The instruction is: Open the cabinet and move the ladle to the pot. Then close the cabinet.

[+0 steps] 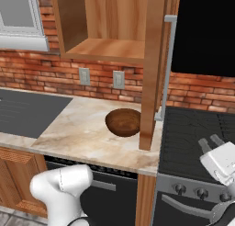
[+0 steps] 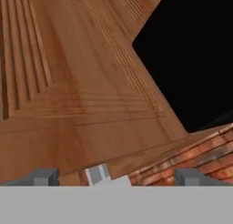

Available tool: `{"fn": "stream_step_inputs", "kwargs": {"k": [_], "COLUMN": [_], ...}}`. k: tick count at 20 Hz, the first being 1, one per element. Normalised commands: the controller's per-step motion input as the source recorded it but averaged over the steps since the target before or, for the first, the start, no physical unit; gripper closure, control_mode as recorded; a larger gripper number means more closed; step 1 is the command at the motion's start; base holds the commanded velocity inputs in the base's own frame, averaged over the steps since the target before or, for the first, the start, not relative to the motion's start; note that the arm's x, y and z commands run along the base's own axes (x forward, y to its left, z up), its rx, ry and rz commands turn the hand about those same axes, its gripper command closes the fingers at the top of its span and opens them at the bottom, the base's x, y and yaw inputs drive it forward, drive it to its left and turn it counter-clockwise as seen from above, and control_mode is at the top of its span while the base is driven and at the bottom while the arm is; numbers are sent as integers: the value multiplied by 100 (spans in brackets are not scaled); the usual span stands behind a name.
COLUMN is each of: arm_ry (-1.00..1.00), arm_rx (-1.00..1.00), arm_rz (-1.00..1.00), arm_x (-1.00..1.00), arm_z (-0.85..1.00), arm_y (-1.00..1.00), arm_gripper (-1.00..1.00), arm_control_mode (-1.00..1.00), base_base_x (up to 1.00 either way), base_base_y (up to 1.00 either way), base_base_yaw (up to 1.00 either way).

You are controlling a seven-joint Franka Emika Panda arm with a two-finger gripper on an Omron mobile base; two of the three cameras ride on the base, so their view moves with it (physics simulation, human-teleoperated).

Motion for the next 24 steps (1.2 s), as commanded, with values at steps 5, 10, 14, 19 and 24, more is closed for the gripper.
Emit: {"fn": "stream_step_inputs", "kwargs": {"k": [5,10,14,19,24], "arm_ry": [-5,-6,-10,-14,-15], "arm_rx": [5,3,0,0,0], "arm_rz": [4,2,1,0,0], "arm_x": [54,53,27,5,0], "arm_z": [0,8,28,28,18], "arm_y": [0,3,16,33,56], "arm_gripper": [-100,-100,-100,-100,-100], "arm_control_mode": [-100,-100,-100,-100,-100], "base_base_x": [0,0,0,0,0], "base_base_y": [0,0,0,0,0], "base_base_yaw": [0,0,0,0,0]}}
